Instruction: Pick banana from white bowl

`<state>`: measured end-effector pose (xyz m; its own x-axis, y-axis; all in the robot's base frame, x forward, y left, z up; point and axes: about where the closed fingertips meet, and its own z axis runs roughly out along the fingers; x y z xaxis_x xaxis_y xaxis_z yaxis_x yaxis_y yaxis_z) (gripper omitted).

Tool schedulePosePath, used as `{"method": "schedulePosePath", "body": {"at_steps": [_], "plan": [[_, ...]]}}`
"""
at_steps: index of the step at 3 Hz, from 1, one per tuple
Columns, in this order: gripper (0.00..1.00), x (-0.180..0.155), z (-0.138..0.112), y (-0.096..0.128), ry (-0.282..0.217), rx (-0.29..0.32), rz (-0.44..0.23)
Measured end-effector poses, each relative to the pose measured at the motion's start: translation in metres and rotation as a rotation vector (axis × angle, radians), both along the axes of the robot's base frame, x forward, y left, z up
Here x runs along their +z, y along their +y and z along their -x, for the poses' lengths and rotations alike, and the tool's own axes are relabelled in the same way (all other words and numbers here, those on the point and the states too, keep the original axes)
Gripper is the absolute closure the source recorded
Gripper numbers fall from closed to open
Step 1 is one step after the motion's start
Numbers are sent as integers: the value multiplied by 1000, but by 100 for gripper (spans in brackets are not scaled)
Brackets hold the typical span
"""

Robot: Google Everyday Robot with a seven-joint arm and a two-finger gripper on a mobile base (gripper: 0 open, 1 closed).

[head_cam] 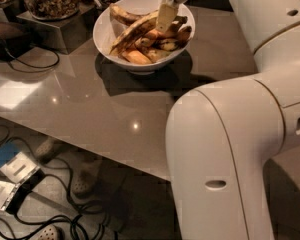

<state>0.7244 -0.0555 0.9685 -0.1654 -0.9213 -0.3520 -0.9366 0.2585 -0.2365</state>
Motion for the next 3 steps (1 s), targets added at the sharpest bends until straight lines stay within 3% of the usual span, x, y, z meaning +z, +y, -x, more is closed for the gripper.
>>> {"method": "schedulePosePath", "body": {"at_steps": [3], "plan": [[100, 47, 46, -14, -22, -43, -162]]}}
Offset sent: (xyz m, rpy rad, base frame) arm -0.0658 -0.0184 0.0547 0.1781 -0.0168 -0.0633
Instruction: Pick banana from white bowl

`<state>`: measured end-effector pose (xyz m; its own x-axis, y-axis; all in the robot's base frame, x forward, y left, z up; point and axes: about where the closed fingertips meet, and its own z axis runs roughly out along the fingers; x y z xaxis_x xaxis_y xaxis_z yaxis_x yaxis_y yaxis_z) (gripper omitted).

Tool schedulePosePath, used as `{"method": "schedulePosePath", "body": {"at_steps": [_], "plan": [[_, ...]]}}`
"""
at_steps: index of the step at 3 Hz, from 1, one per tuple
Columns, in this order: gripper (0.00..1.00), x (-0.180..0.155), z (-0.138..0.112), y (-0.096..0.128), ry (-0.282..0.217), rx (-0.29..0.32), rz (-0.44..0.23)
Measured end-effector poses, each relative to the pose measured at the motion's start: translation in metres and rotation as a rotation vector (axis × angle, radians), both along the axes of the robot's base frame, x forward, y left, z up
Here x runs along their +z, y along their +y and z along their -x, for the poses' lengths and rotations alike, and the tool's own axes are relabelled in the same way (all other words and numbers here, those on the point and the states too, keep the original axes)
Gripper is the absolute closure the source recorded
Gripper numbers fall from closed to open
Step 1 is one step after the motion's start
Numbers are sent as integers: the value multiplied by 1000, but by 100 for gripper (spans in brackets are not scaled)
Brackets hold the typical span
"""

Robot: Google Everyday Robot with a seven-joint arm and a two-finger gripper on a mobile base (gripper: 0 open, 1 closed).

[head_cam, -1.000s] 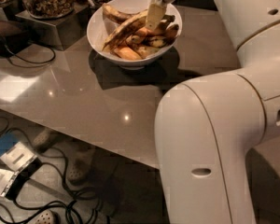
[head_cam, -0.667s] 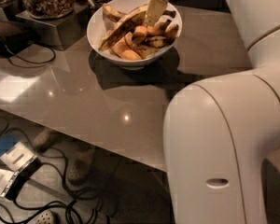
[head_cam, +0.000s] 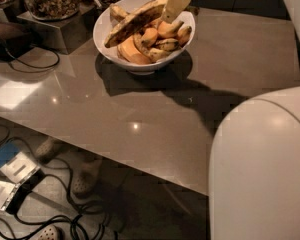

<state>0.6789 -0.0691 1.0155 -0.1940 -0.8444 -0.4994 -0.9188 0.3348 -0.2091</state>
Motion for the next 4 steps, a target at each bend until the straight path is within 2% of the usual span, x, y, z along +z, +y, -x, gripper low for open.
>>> {"method": "schedulePosePath", "body": {"at_steps": [1, 2, 3, 4], "plan": [[100, -1, 1, 1, 1, 1, 0], [100, 4, 12, 1, 32, -15, -2], [100, 7, 36, -14, 76, -82, -40], [100, 2, 70, -33, 118, -175, -85]]}}
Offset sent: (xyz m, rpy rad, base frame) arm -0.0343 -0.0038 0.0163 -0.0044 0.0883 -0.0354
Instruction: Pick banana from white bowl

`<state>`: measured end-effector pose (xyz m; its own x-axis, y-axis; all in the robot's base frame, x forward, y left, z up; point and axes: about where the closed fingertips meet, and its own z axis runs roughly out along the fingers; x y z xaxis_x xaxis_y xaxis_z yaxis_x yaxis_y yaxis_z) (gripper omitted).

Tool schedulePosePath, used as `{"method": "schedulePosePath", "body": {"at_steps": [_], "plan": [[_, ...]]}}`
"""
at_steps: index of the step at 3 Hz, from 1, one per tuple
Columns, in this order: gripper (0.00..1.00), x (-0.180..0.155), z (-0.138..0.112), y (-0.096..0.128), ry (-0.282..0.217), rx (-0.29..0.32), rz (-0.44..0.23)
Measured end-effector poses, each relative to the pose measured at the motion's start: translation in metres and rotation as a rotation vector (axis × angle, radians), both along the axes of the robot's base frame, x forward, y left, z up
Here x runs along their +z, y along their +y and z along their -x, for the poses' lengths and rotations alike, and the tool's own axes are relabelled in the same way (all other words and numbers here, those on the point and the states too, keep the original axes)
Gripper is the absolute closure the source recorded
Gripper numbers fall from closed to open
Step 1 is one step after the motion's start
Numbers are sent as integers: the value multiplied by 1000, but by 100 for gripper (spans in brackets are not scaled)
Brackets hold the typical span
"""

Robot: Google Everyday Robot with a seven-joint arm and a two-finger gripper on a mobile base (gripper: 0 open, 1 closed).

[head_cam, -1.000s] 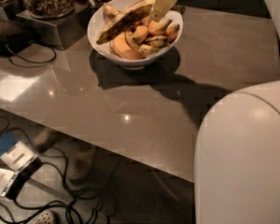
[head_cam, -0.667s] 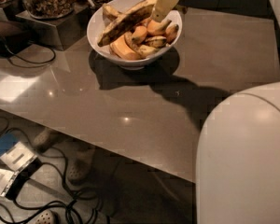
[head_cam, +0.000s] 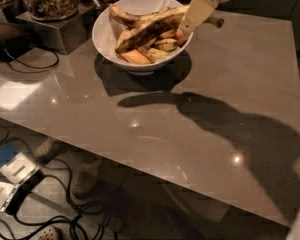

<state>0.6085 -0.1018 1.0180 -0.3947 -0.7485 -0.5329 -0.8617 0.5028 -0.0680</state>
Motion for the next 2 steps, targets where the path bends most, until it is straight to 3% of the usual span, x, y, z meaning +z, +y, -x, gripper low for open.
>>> {"method": "schedulePosePath", "body": {"at_steps": [1, 2], "plan": [[100, -8, 39, -8, 26, -72, -34], [100, -35, 48, -8, 81, -69, -13]]}}
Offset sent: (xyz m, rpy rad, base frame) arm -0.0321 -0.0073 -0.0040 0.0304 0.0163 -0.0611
